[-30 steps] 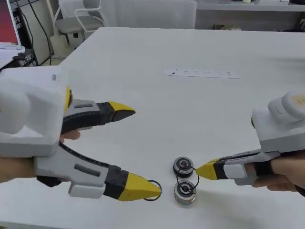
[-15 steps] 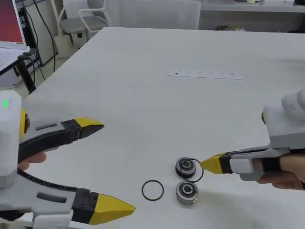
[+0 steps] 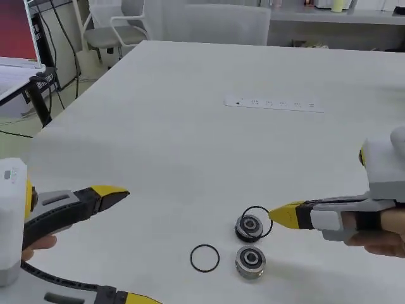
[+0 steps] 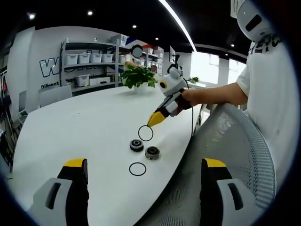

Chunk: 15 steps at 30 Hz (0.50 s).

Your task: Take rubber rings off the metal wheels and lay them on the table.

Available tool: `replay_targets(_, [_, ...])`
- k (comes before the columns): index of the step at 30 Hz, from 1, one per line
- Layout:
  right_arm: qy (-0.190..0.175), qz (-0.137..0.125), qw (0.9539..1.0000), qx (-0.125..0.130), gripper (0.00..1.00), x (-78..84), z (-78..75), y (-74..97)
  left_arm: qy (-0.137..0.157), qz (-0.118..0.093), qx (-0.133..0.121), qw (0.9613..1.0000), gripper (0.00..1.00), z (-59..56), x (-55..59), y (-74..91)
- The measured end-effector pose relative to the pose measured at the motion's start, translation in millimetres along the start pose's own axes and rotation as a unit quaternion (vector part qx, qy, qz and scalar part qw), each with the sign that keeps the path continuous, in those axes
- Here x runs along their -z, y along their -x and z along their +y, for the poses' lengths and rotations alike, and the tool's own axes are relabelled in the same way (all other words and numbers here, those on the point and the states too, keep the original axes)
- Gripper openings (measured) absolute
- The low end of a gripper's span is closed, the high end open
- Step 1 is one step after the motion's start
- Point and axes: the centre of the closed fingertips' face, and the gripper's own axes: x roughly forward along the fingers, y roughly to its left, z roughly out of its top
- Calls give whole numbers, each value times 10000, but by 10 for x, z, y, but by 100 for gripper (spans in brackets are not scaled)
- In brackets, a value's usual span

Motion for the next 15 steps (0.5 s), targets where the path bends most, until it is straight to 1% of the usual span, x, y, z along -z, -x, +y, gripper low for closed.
replay_targets(3, [52,3,10000,-21,0,-3,30,-2,19,0,32,10000,99,-9,5,-11])
replay_targets(5, [70,-31,10000,-62,0,-22,59,-9,52,-48,14,10000,99,0,-3,-18])
replay_targets(7, [94,-53,9999,-90,0,-36,91,-21,110,-40,-7,9999,99,9,10,-24])
replay_targets(12, [237,-95,9995,-185,0,-64,193,-58,69,128,78,9999,98,-33,71,-65])
replay_targets(15, [302,-134,9991,-275,0,-82,267,-84,73,200,91,9997,99,-31,104,-70])
